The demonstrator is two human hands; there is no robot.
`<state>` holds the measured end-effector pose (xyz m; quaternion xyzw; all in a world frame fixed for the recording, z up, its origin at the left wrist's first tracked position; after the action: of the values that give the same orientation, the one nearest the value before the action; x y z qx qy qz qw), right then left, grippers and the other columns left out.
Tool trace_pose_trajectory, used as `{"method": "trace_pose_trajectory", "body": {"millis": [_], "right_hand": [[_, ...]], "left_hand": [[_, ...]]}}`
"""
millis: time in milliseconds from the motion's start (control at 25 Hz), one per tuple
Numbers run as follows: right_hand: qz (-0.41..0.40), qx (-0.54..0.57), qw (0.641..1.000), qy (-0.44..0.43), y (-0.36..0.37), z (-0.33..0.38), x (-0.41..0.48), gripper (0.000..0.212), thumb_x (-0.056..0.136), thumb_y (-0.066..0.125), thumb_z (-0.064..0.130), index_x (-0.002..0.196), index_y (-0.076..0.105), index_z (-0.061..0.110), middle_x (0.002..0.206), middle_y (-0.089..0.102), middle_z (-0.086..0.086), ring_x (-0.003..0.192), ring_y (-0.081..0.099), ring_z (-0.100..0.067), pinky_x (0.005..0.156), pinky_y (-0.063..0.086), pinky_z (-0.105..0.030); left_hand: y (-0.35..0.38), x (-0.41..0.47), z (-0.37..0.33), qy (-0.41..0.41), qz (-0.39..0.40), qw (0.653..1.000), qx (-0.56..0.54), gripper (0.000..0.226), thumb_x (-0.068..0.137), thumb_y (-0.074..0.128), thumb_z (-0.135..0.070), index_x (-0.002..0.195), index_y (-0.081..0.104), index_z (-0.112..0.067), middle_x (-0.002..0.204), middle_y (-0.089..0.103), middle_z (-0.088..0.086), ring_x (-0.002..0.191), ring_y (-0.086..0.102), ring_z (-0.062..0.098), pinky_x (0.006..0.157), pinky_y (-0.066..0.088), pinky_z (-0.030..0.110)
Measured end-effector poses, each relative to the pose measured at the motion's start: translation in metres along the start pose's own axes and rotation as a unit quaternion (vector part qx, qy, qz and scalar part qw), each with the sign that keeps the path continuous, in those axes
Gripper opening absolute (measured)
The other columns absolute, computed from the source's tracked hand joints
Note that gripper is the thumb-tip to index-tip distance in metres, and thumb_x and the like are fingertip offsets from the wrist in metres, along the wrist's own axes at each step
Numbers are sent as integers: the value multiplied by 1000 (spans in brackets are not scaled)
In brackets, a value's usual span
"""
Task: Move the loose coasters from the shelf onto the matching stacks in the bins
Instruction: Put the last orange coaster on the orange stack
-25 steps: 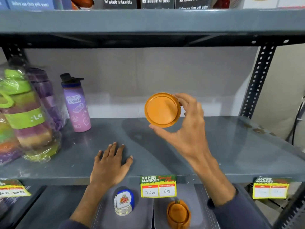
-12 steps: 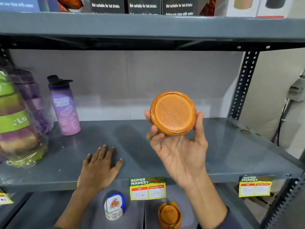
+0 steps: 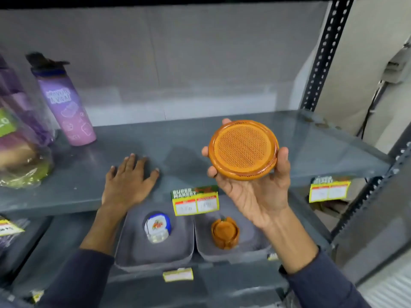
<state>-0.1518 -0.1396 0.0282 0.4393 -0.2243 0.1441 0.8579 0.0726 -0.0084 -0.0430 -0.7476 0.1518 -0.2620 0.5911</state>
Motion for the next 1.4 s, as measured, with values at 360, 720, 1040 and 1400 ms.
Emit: {"method": "trace_pose_trajectory", "body": {"millis": [360, 720, 1040, 1400], "right_hand": [[-214, -247, 944, 46, -100, -38, -138, 92, 72, 92, 33, 141, 35, 9, 129, 67, -10, 124, 64, -28, 101, 55, -36], [-426, -437, 786, 101, -254, -68, -182, 83, 50, 98, 10, 119, 51, 21, 98, 80, 4, 100, 73, -16, 83, 58, -19], [-458, -482, 716, 214, -316, -83, -172, 107, 36, 106, 33, 129, 53, 25, 128, 67, -6, 123, 64, -27, 91, 57, -23], [-425, -643, 574, 278, -360, -93, -184, 123, 21, 84, 80, 134, 56, 40, 139, 58, -2, 134, 51, -30, 113, 42, -54]], "left_hand": [[5, 2, 2, 5, -4, 1000, 4, 68, 93, 30, -62, 149, 32, -25, 163, 22, 8, 150, 19, 25, 120, 12, 50], [3, -1, 0, 4, -26, 1000, -2, 65, 94, 34, -59, 148, 35, -23, 162, 26, 9, 149, 21, 26, 120, 13, 50], [-1, -2, -1, -1, -29, 1000, -2, 66, 94, 35, -60, 148, 36, -23, 162, 26, 8, 149, 21, 25, 120, 13, 48], [-2, -3, -2, -3, -33, 999, 0, 65, 94, 36, -59, 148, 36, -24, 161, 27, 7, 149, 23, 25, 120, 13, 47]]}}
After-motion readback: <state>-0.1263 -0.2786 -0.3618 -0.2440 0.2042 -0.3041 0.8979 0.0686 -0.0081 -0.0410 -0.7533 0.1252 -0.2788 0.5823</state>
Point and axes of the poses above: each hand's wrist, its own x-axis towards the middle knuckle, its own y-axis out of the palm, z = x × y, the point moved 6 cm from there along x, towards the middle knuckle
